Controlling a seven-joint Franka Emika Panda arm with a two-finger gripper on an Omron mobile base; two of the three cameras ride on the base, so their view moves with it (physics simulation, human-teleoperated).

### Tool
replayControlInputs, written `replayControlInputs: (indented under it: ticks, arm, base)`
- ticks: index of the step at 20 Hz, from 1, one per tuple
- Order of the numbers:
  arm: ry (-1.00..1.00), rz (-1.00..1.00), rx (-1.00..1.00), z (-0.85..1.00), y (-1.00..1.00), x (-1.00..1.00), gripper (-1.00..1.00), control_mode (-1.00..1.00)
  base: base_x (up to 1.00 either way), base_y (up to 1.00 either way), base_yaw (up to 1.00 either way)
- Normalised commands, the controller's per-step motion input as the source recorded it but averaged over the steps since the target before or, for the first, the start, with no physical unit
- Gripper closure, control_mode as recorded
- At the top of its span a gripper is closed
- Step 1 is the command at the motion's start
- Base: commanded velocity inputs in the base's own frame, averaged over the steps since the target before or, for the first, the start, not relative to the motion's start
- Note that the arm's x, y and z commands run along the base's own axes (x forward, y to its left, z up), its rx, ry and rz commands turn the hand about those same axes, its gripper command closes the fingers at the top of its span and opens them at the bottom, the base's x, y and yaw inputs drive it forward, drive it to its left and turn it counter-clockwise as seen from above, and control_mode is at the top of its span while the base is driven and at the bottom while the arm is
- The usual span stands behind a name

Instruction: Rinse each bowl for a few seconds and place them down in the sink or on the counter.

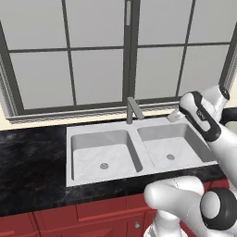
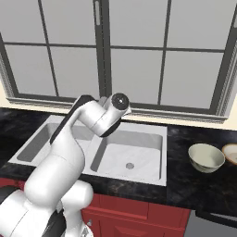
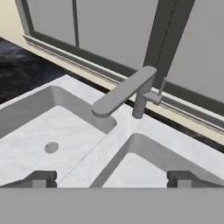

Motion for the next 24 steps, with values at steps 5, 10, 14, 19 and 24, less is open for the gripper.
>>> replayControlInputs:
  ticks: [5,10,14,19,24]
  arm:
    - [-0.09,0.08,0.09,-0.2,-0.04,0.28,-1.0,-1.0]
    - [-0.12,0.09,0.09,-0.13,0.0,0.26,-1.0,-1.0]
    - [-0.12,0.02,0.01,-0.01,0.0,0.14,-1.0,-1.0]
    - [-0.12,0.02,0.02,0.0,0.05,0.17,-1.0,-1.0]
    - [-0.08,0.01,0.09,-0.07,0.12,0.2,-1.0,-1.0]
  base:
    - [0.0,0.0,0.0]
    - [0.0,0.0,0.0]
    - [0.0,0.0,0.0]
    - [0.0,0.0,0.0]
    - [0.0,0.0,0.0]
